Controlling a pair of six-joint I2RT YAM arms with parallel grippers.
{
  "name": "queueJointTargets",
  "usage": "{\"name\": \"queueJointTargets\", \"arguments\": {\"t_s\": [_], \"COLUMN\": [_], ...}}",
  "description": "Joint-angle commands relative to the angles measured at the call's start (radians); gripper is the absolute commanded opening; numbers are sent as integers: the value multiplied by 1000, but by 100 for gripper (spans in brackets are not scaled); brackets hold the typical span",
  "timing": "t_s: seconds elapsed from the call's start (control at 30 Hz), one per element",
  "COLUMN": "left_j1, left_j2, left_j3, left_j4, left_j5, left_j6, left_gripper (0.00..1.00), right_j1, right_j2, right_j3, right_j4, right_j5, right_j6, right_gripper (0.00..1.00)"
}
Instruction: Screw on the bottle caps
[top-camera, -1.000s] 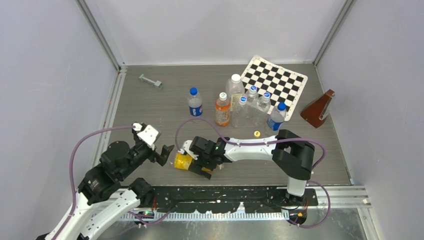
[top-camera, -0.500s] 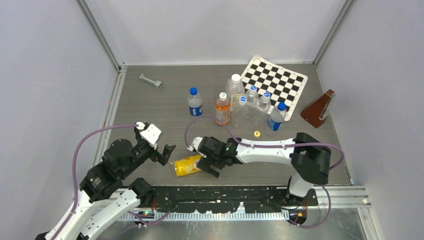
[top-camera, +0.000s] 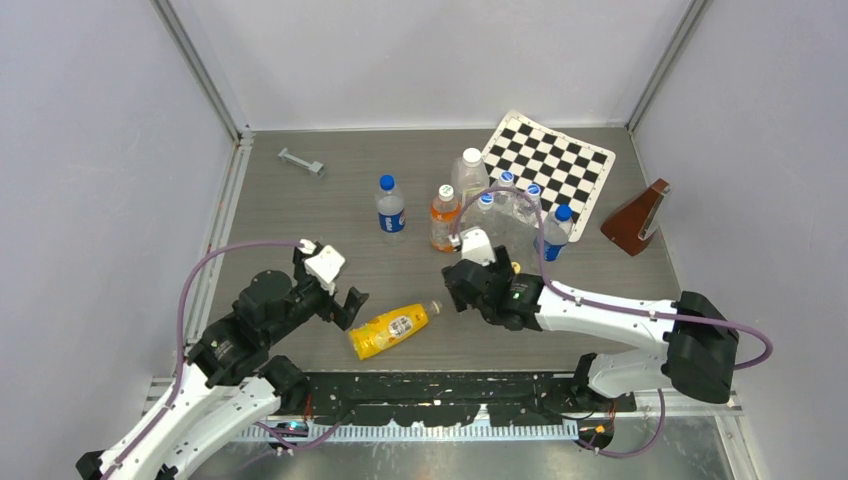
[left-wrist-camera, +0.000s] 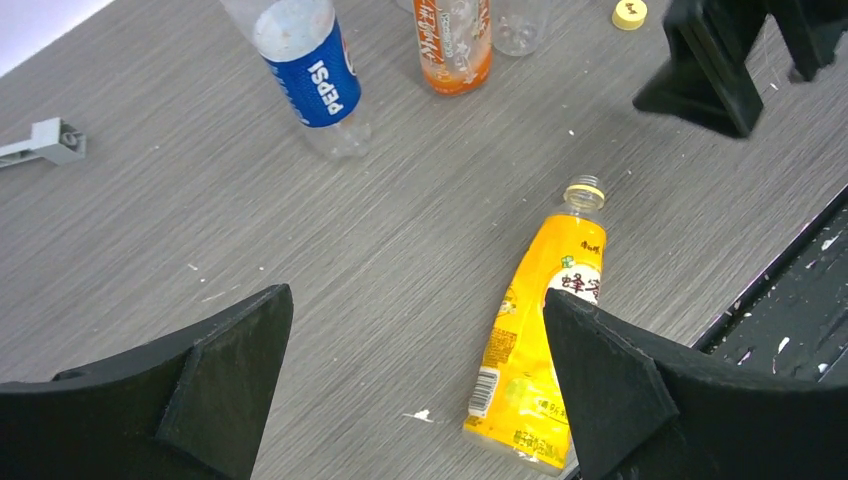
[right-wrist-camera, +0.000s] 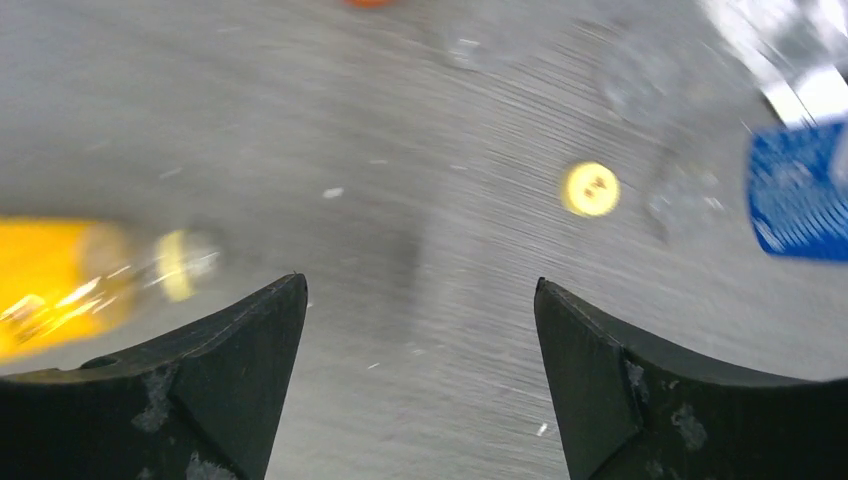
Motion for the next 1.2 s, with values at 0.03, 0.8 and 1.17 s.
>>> {"name": "queueJointTargets", "arguments": {"t_s": [0.03, 0.8, 1.17], "left_j1": [-2, -2, -2], "left_j2": [-3, -48, -58], "left_j3": [-70, -149, -148], "left_j4": [151, 203, 196], "left_j5": [24, -1, -1], "left_j6": [-55, -105, -107], "left_gripper": [100, 100, 100], "right_j1": [-114, -326, -341], "right_j2": [-32, 188, 267], "right_j3": [-116, -281, -271], "right_j4": [69, 464, 474], "right_j5": [312, 360, 391], "right_j6": [262, 461, 496], "right_gripper": [85, 53, 52]}}
